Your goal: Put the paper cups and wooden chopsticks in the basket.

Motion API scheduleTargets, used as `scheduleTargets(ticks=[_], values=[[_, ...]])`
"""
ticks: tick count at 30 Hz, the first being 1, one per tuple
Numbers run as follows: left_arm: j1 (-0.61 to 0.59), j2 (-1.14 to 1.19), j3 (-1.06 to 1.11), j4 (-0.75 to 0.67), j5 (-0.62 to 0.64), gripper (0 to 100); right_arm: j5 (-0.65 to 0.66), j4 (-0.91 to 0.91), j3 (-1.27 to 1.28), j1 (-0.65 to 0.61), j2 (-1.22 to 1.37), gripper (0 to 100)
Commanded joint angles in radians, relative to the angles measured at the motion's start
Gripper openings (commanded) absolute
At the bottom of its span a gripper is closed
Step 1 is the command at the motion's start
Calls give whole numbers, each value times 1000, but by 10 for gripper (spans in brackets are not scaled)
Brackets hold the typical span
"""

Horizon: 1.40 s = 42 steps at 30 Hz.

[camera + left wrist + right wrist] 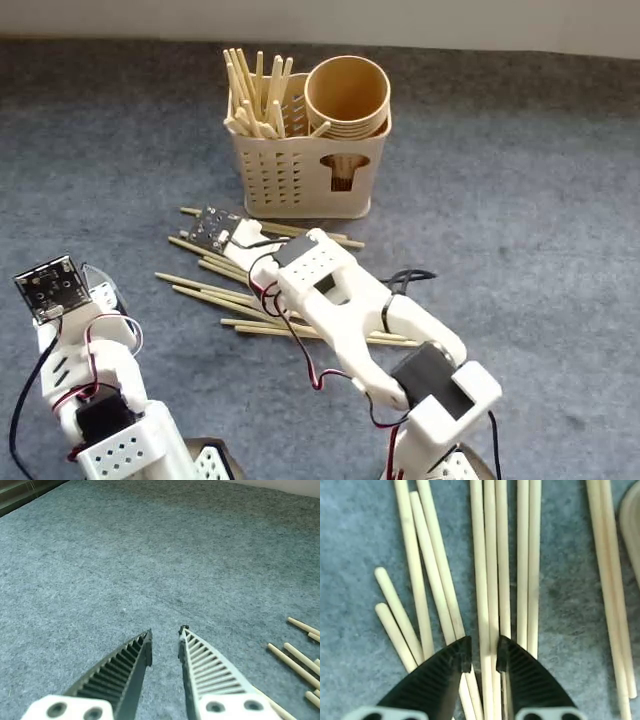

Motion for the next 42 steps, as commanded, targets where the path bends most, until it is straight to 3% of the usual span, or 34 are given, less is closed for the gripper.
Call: scheduleTargets(ticks=[1,5,10,24,34,37,42], values=[[-7,-7,21,-2,-12,109,-11,-31,-36,-10,8,91],[-7,-7,21,-2,-12,109,-9,-54,-35,-16,41,89],[-7,-7,21,-2,-12,109,-9,-51,-35,-12,12,3],[-7,-7,21,-2,-12,109,-11,19,-13,22,-185,5],[-7,-7,21,-2,-12,109,-11,36,-22,28,-36,31],[-7,-5,21,-2,-12,109,-11,74,-27,25,-39,98],[-7,-5,21,0,-12,109,-11,74,-59,21,-70,91]])
